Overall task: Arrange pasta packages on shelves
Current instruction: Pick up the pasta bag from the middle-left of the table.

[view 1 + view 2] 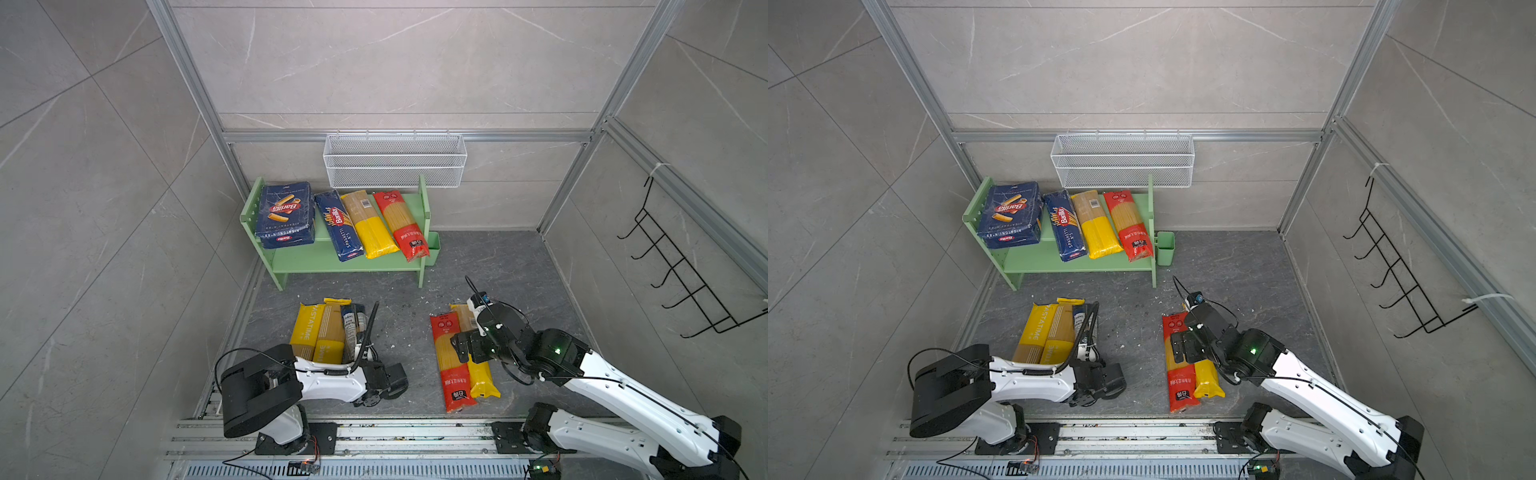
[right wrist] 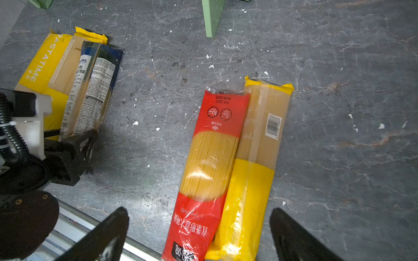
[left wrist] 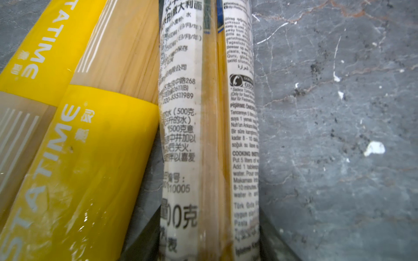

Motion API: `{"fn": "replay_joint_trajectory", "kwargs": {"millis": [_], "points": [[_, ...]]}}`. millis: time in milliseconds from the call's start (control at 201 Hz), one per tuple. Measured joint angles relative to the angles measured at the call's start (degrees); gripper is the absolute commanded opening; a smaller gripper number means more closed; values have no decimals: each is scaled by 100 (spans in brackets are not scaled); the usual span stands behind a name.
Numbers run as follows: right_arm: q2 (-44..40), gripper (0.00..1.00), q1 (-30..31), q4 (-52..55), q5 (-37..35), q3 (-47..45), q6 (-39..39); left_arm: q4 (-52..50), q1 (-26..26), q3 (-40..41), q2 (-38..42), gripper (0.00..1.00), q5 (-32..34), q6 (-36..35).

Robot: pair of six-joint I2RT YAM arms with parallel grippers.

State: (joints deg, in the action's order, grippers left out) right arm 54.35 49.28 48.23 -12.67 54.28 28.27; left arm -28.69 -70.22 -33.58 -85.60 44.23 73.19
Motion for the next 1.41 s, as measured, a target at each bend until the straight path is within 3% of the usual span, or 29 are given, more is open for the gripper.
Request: {"fn": "replay_joint_trajectory", "kwargs": {"millis": [782,1414], "points": [[83,100,0,-7,-111,195,-109,-179,-514,741,1829,0,350,-1010],[68,100,-94,2,-199,378,-369,337,-490,387,2107,0,866,-2352]]}}
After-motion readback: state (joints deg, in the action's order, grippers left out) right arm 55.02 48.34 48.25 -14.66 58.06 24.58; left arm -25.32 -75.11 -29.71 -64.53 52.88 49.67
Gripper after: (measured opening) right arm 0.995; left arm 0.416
